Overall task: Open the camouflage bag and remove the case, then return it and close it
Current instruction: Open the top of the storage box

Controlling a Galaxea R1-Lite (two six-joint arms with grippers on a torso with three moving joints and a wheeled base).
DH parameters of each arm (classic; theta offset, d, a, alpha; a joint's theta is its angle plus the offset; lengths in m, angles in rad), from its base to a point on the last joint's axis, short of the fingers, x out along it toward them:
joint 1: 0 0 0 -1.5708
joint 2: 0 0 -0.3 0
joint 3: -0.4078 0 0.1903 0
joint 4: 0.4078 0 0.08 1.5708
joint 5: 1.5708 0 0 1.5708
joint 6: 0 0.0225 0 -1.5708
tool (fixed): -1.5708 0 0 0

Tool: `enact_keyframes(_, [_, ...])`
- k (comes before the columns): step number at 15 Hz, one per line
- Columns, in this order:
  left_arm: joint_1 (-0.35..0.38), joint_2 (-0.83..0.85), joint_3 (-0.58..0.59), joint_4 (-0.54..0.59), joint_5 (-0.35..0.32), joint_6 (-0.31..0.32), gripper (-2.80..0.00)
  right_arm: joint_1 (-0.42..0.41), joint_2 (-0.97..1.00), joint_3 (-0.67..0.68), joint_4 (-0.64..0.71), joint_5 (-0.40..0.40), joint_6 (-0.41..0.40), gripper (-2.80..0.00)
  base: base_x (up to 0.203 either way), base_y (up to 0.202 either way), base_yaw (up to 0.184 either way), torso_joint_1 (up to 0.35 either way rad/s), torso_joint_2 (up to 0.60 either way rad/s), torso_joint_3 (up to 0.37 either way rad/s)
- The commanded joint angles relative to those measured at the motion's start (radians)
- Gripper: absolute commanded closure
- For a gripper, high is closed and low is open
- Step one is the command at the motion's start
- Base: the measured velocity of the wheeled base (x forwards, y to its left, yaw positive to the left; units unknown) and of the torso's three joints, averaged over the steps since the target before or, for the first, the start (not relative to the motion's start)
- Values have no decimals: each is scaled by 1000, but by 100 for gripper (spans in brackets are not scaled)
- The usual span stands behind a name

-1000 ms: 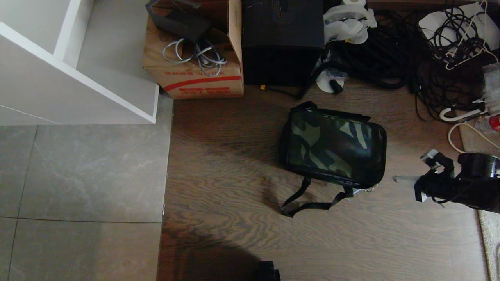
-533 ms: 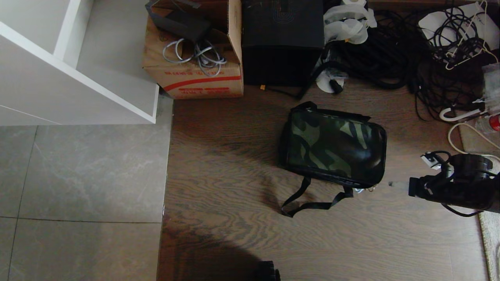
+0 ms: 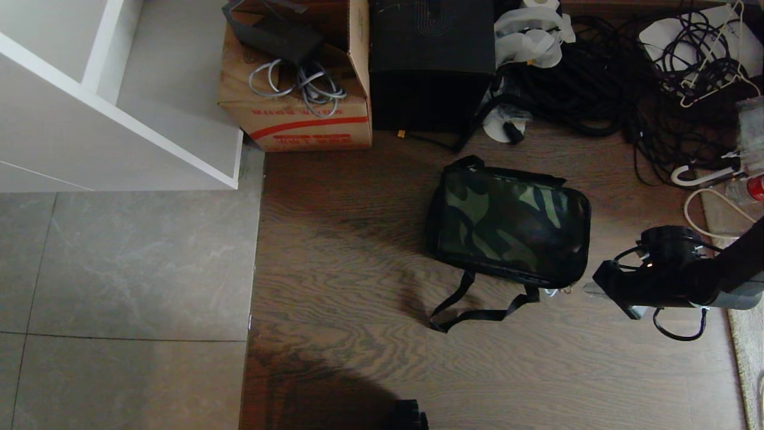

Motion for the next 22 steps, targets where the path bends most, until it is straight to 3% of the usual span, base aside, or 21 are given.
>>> enact_keyframes(1, [0, 0, 11, -1, 0, -1, 0, 26, -10, -14, 3, -1, 77, 0, 0, 0, 0, 0, 0, 0])
enact_keyframes(2, [0, 0, 11, -1, 0, -1, 0, 26, -19, -12, 3, 1, 33, 0, 0, 0, 0, 0, 0, 0])
enact_keyframes(3, [0, 0, 10, -1, 0, -1, 0, 25, -24, 0, 4, 1, -67, 0, 0, 0, 0, 0, 0, 0])
enact_keyframes(7, [0, 0, 9, -1, 0, 1, 0, -26, -24, 94, -8, 27, -518, 0, 0, 0, 0, 0, 0, 0])
enact_keyframes(9, [0, 0, 10, -1, 0, -1, 0, -64, -23, 143, -10, 48, -809, 0, 0, 0, 0, 0, 0, 0])
enact_keyframes(11, [0, 0, 9, -1, 0, -1, 0, -108, -26, 179, -15, 117, -1089, 0, 0, 0, 0, 0, 0, 0])
enact_keyframes(12, [0, 0, 9, 0, 0, -1, 0, -128, -31, 192, -30, 210, -1177, 0, 0, 0, 0, 0, 0, 0])
enact_keyframes(16, [0, 0, 11, -1, 0, -1, 0, -140, -5, 257, -91, 580, -1414, 0, 0, 0, 0, 0, 0, 0])
enact_keyframes(17, [0, 0, 11, 0, 0, -1, 0, -140, 12, 262, -87, 620, -1468, 0, 0, 0, 0, 0, 0, 0])
enact_keyframes(22, [0, 0, 10, -1, 0, -1, 0, -125, 83, 241, -134, 696, -1489, 0, 0, 0, 0, 0, 0, 0])
